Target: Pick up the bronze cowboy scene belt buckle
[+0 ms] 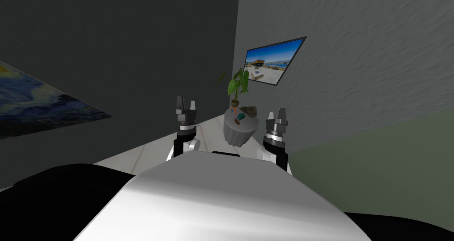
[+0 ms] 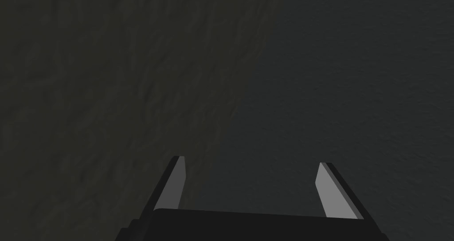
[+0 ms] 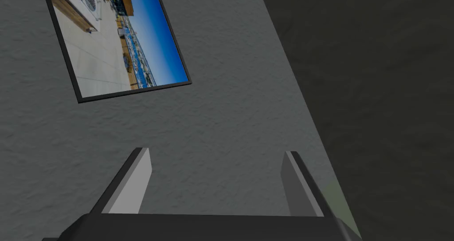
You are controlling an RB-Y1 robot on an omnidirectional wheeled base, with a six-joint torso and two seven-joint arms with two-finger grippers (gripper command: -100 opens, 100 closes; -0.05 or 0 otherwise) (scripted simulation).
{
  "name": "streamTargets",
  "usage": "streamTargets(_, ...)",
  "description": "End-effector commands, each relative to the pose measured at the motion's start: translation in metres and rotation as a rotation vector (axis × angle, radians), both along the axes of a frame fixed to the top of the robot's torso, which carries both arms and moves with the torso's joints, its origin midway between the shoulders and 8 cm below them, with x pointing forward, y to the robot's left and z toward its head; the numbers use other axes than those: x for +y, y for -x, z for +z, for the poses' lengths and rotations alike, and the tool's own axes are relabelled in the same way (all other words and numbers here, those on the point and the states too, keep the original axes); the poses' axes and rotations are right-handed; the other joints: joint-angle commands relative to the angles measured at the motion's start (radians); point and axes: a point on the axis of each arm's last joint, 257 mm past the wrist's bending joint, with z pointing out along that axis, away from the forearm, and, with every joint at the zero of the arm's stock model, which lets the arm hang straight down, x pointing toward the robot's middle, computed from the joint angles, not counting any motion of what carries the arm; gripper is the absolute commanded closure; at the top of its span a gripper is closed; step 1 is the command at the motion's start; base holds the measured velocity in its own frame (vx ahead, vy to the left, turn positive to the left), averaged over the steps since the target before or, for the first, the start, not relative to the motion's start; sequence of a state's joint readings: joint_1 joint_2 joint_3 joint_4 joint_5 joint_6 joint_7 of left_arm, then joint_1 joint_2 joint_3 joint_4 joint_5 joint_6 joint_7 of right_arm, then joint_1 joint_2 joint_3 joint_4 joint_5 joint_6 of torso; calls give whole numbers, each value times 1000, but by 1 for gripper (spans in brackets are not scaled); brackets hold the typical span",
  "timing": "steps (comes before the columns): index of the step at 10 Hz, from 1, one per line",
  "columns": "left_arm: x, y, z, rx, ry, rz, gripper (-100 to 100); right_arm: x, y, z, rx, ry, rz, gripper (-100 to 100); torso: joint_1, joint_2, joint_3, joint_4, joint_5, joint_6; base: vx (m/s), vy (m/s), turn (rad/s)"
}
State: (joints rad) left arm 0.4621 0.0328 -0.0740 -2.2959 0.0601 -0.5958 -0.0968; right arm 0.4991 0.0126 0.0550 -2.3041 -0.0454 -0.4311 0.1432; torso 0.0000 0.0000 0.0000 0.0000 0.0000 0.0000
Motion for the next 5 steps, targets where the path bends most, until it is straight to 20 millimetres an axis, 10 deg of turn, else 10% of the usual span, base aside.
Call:
streamTargets(1, 0, 0, 0, 0, 0, 0, 0, 4, -3, -5, 17, 22, 16, -100, 0, 0, 0, 0, 0, 0, -3, 8, -21)
streamTargets(5, 0, 0, 0, 0, 0, 0, 0, 20, -18, -33, 107, 104, 78, -100, 1, 1, 0, 0, 0, 0, -8, 26, -30)
